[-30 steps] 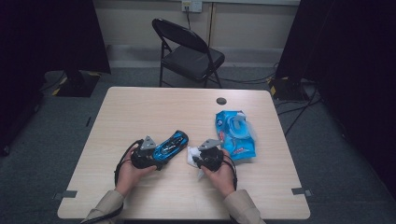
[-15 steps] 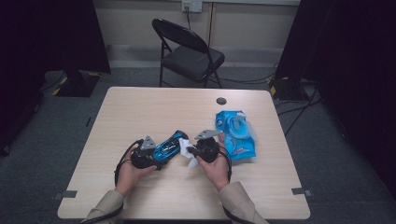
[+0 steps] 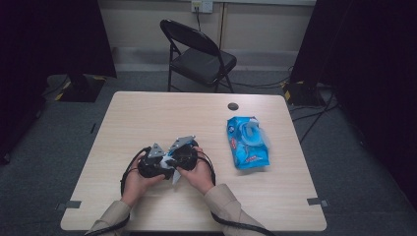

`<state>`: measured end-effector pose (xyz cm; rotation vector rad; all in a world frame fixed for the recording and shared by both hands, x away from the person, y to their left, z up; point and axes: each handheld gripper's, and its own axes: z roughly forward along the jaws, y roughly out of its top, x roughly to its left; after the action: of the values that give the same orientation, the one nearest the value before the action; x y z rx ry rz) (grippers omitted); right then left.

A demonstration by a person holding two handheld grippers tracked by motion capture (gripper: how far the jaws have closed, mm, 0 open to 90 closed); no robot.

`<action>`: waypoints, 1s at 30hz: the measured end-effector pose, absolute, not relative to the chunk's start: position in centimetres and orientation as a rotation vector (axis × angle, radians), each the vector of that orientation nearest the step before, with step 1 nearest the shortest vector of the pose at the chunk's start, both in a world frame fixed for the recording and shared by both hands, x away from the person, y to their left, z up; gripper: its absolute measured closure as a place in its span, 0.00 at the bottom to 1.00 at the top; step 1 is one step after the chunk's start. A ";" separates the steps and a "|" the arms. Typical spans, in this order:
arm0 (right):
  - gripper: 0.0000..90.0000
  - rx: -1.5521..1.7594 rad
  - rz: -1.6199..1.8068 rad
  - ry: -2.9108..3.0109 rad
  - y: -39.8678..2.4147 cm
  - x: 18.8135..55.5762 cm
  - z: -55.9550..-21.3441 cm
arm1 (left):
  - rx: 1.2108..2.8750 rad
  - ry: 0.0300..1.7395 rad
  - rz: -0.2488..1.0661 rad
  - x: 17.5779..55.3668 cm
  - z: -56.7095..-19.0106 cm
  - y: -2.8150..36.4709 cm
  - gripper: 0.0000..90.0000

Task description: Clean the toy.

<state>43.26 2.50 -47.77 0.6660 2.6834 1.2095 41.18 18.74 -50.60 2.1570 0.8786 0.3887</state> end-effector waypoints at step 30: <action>0.96 0.644 1.220 2.643 -0.3 43.5 -47.9 | 2.159 0.876 0.381 41.1 -50.6 18.7 0.29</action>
<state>43.46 -0.33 -47.89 0.6444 2.6431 1.2202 41.12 18.72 -50.61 2.1595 0.8764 0.3808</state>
